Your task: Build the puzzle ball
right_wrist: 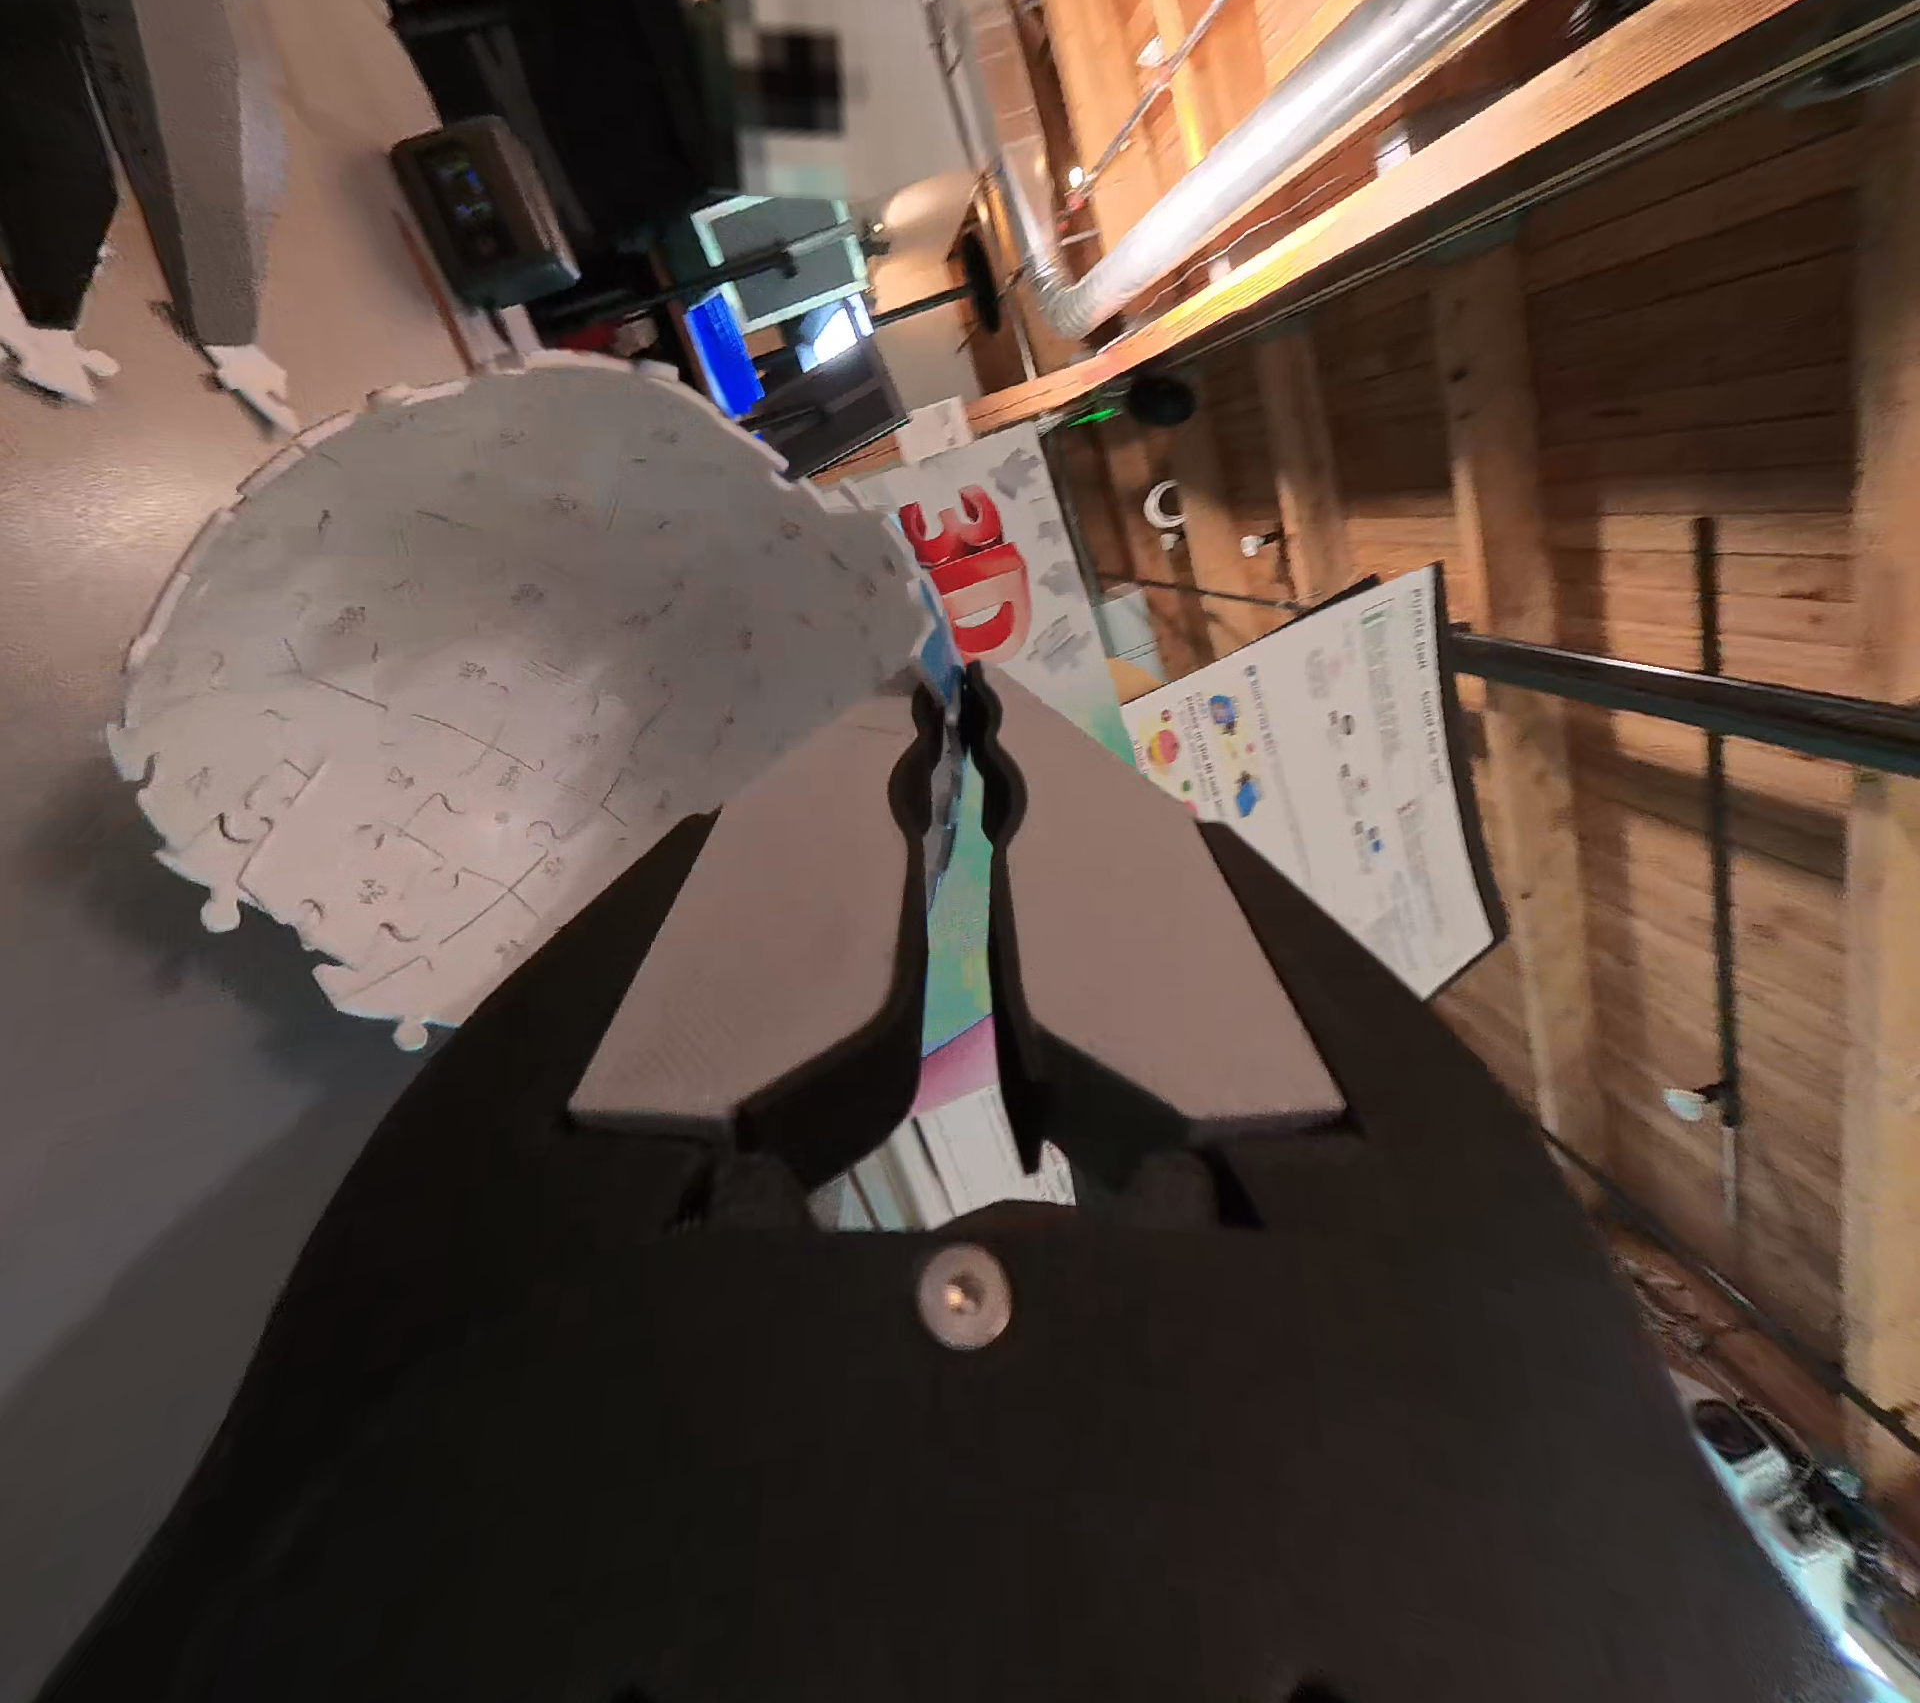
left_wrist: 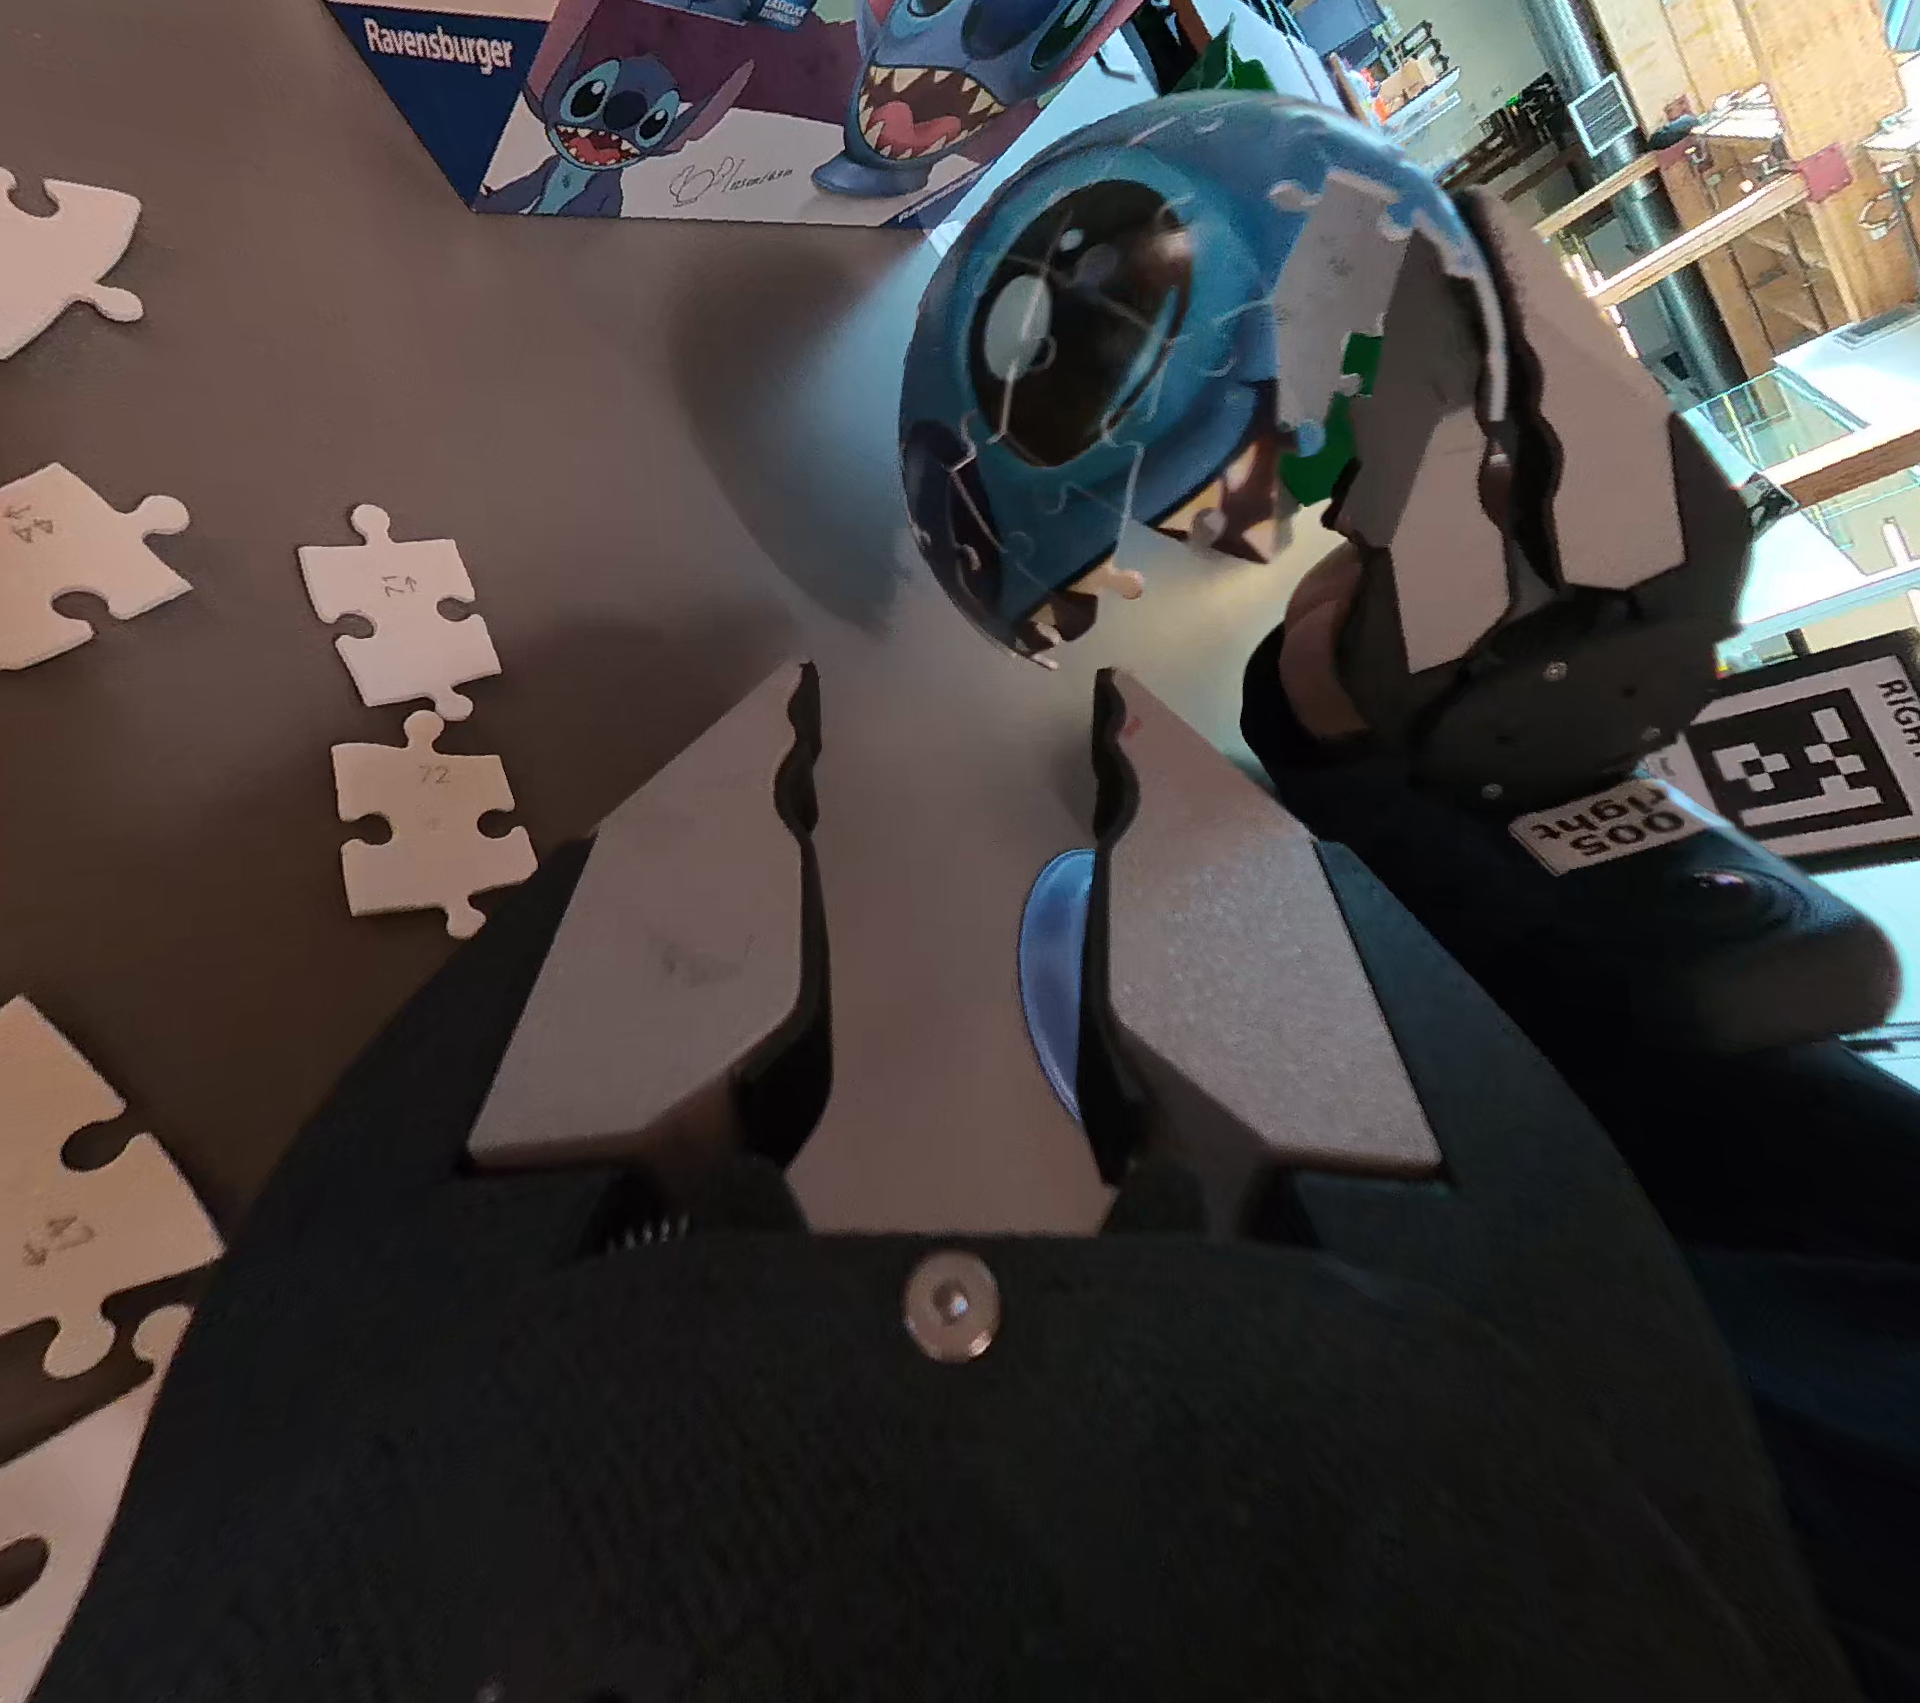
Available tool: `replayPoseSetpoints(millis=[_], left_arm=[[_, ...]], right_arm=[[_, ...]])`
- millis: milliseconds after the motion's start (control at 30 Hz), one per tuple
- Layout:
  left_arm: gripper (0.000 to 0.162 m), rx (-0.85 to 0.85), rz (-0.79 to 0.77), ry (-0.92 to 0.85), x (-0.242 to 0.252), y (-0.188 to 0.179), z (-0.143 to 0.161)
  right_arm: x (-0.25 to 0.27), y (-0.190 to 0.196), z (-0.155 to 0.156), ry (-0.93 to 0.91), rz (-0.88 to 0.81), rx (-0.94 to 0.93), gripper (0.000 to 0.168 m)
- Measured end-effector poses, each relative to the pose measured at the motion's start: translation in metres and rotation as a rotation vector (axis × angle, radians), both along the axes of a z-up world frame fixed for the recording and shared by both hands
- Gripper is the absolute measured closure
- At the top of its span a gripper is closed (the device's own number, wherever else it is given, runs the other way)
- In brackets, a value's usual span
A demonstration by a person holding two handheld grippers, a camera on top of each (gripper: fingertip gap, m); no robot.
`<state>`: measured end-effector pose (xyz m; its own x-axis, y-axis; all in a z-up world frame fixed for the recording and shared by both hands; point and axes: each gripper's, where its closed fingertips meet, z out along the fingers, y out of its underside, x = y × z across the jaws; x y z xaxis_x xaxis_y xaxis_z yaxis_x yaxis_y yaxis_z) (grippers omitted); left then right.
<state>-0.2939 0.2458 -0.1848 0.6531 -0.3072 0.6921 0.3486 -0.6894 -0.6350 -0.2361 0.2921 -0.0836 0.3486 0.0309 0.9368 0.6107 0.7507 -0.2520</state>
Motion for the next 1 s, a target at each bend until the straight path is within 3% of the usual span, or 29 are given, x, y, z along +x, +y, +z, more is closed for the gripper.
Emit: replayPoseSetpoints(millis=[167,367,600,1000], left_arm=[[0.111,-0.017,-0.003,0.008,0.003,0.001,-0.007],[0.111,-0.023,-0.012,-0.002,0.006,0.001,-0.010],[0.112,-0.022,0.000,-0.005,0.004,0.002,-0.011],[0.112,-0.031,0.007,-0.023,0.002,0.002,-0.015]], right_arm=[[0.004,-0.008,0.004,0.046,0.024,0.156,0.168],[0.005,-0.004,-0.004,0.023,0.028,0.187,0.168],[0.006,-0.010,0.016,0.070,0.052,0.288,0.168],[0.000,-0.004,0.012,0.054,0.060,0.365,0.168]])
